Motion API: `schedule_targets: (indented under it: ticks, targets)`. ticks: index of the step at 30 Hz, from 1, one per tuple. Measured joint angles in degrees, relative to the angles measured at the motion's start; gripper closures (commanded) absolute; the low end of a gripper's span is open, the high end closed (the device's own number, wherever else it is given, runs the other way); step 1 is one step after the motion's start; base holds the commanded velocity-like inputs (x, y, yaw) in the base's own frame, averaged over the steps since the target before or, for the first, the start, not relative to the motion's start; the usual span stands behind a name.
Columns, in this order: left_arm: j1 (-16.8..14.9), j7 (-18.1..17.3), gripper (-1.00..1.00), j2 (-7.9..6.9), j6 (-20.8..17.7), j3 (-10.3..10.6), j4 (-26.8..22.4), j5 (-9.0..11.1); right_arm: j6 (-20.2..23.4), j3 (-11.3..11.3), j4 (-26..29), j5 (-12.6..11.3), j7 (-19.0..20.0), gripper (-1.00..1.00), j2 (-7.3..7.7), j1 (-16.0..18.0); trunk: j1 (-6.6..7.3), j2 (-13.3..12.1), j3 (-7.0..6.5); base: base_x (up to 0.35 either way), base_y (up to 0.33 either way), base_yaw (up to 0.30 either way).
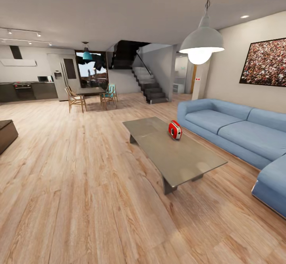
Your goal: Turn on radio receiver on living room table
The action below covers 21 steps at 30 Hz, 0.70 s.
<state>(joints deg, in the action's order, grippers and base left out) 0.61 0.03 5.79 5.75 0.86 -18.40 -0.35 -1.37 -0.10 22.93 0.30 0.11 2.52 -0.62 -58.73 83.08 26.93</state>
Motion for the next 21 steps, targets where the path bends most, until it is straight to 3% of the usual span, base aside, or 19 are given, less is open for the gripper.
schedule_targets:
  ticks: [2, 6, 10, 21]
  targets:
    - [0.00, 0.09, -1.00, 0.01, -0.32, 0.06, -2.38, -0.10, -0.02, -0.04, 1.43, -0.02, 0.04, -1.00, 0.93, 0.00, 0.00, 0.00, 0.00, 0.094, 0.217, 0.000]
    - [0.00, 0.27, -1.00, -0.54, -0.36, -0.01, -4.71, -0.16, -0.03, -0.07, 2.31, 0.00, 0.06, -1.00, 1.42, 0.00, 0.00, 0.00, 0.00, 0.123, 0.238, 0.000]
    - [0.00, 0.25, -1.00, -2.02, 0.00, -0.09, -6.54, -0.04, -0.03, 0.00, 2.57, 0.04, 0.06, -1.00, 1.54, 0.00, 0.00, 0.00, 0.00, 0.112, 0.253, 0.000]
    - [0.01, 0.21, -1.00, -3.27, -0.33, -0.40, -7.86, 0.15, -0.19, 0.18, 2.58, 0.05, 0.06, -1.00, 1.61, 0.00, 0.00, 0.00, 0.00, 0.222, 0.224, 0.000]
